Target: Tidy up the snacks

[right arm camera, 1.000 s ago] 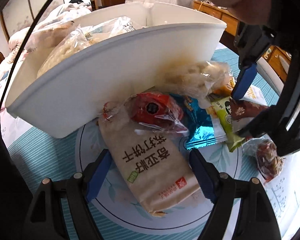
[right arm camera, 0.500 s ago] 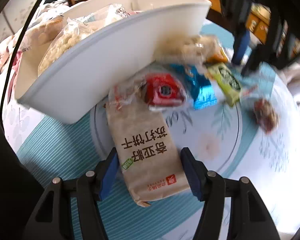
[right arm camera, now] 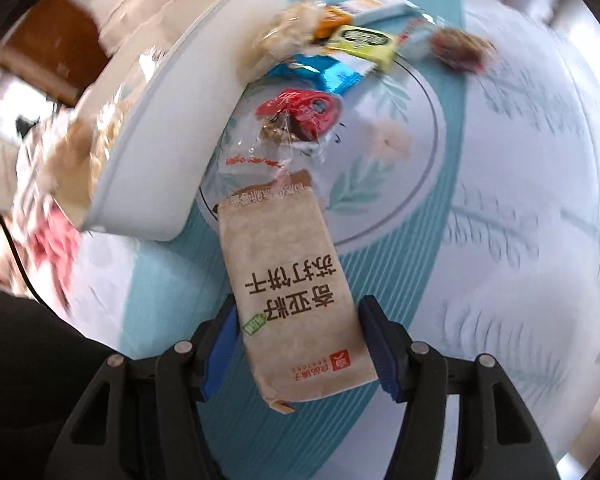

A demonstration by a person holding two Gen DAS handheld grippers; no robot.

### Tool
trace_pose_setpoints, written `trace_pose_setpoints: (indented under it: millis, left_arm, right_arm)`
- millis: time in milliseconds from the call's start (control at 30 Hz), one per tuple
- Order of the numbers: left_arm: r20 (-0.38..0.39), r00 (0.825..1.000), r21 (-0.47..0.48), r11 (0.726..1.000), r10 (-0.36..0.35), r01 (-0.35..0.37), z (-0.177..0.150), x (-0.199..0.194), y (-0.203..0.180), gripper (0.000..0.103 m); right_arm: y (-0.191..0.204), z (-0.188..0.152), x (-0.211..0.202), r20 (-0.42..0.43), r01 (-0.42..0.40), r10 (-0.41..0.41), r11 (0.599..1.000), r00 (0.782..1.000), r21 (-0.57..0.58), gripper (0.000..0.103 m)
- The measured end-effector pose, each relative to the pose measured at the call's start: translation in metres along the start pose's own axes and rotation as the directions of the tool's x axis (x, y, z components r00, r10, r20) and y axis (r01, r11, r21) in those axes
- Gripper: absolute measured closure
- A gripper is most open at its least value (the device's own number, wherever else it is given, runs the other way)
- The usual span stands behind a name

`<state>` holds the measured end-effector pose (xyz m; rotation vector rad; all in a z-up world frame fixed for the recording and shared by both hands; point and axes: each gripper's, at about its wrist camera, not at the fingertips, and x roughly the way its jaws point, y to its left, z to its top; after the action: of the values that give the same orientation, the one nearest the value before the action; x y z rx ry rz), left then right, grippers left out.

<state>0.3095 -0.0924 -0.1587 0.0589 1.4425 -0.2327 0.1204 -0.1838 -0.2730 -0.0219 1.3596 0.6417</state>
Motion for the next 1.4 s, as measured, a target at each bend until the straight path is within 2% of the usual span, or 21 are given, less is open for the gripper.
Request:
trace_pose_setpoints:
  millis: [167,333,433,467,500,600,633,667,767,1000,1233,1400]
  left_arm:
    - [0.052,0.998,-0.065,0.997,-0.034,0.038,-0.028,-0.042,0.002,0.09]
    - [0.095,0.994,-0.107,0.992,-0.05,0.06,-0.063,-0.076,0.019,0.09]
    - [0.111,0.992,-0.133,0.989,-0.056,0.071,-0.083,-0.092,0.032,0.09]
    - [0.116,0.992,-0.142,0.987,-0.056,0.072,-0.09,-0.097,0.037,0.09]
    - [0.118,0.991,-0.148,0.986,-0.056,0.073,-0.095,-0.1,0.04,0.09]
    - [0.127,0.99,-0.171,0.982,-0.061,0.083,-0.118,-0.111,0.056,0.09]
    - [0.129,0.99,-0.176,0.981,-0.06,0.083,-0.123,-0.113,0.059,0.09]
    - [0.13,0.99,-0.183,0.98,-0.061,0.084,-0.129,-0.116,0.065,0.09]
    - [0.128,0.99,-0.212,0.973,-0.062,0.089,-0.15,-0.122,0.085,0.09]
    - [0.116,0.992,-0.265,0.961,-0.046,0.075,-0.18,-0.127,0.132,0.09]
    - [0.086,0.996,-0.294,0.954,-0.031,0.055,-0.196,-0.117,0.173,0.089]
    - [0.071,0.996,-0.279,0.958,-0.052,0.07,-0.2,-0.108,0.189,0.089]
  right_arm:
    - [-0.006,-0.014,-0.013,0.025,-0.072,0.07,0.988,0.997,0.133,0.044]
    - [-0.012,-0.039,-0.032,0.075,-0.151,0.136,0.955,0.988,0.256,0.048]
    - [-0.006,-0.042,-0.042,0.109,-0.18,0.154,0.938,0.982,0.297,0.05]
    - [-0.002,-0.043,-0.047,0.125,-0.185,0.153,0.936,0.98,0.301,0.08]
    - [0.005,-0.042,-0.048,0.147,-0.208,0.17,0.931,0.974,0.3,0.089]
    - [0.01,-0.04,-0.054,0.166,-0.188,0.138,0.923,0.976,0.336,0.091]
    - [0.013,-0.038,-0.057,0.175,-0.174,0.119,0.925,0.977,0.338,0.099]
    - [0.017,-0.036,-0.058,0.181,-0.17,0.113,0.925,0.977,0.34,0.103]
    - [0.024,-0.037,-0.066,0.222,-0.184,0.107,0.915,0.969,0.36,0.103]
    - [0.056,-0.028,-0.068,0.291,-0.158,0.046,0.914,0.955,0.373,0.103]
    - [0.071,-0.021,-0.062,0.3,-0.113,-0.021,0.899,0.954,0.422,0.103]
    - [0.079,-0.017,-0.056,0.296,-0.083,-0.065,0.884,0.953,0.461,0.103]
